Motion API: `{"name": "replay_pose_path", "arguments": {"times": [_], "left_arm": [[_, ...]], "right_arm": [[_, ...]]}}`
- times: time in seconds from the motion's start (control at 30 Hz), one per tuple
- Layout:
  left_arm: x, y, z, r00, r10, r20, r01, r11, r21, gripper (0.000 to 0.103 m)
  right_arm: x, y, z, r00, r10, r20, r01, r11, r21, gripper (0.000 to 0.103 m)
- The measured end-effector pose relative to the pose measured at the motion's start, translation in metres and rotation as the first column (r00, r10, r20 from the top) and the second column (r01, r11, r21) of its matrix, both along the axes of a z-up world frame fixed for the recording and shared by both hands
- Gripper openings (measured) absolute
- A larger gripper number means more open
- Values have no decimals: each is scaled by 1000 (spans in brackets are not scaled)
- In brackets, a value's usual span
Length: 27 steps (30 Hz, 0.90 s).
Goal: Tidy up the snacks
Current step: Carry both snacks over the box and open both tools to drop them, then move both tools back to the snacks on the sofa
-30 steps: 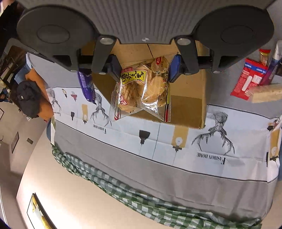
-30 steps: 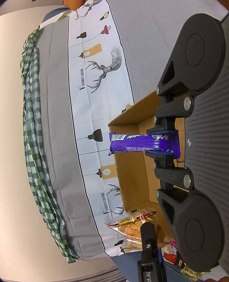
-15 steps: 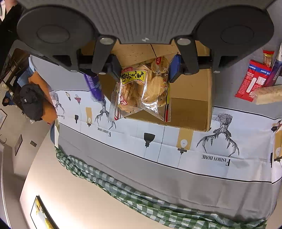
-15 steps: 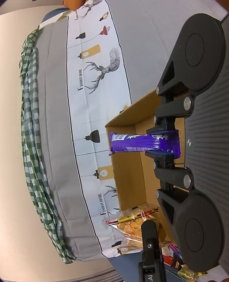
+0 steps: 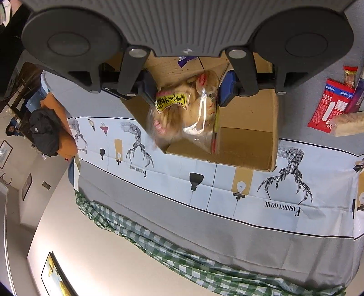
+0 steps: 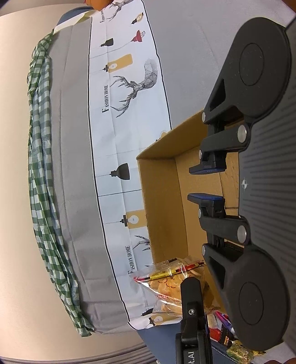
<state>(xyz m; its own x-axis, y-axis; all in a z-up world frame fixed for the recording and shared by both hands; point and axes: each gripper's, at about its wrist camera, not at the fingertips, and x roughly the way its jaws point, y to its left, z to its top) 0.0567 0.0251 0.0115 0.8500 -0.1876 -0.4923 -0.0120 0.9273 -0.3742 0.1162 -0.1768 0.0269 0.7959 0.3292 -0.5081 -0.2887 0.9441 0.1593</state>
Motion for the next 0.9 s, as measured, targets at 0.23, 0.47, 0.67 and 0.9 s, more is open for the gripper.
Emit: {"name": "replay_pose_path", "arguments": {"times": [0.23, 0.47, 0.67, 0.9], "left_arm": [[-1, 0, -1, 1000, -5, 4, 5, 1000, -7, 74], [-2, 4, -1, 1000, 16, 9, -16, 1000, 2, 60], [-10, 25, -1, 998, 59, 5, -59, 998, -38, 33], [-32, 88, -3, 974, 201, -100, -218, 955, -202, 33]], "right_arm": [[2, 0, -1, 1000, -22, 3, 22, 1000, -9, 39], [2, 3, -1, 999, -29, 20, 30, 999, -15, 41], [-1, 12, 2, 999, -24, 44, 23, 999, 26, 41], [-6, 38, 10, 1000, 12, 27, -14, 997, 74, 41]]}}
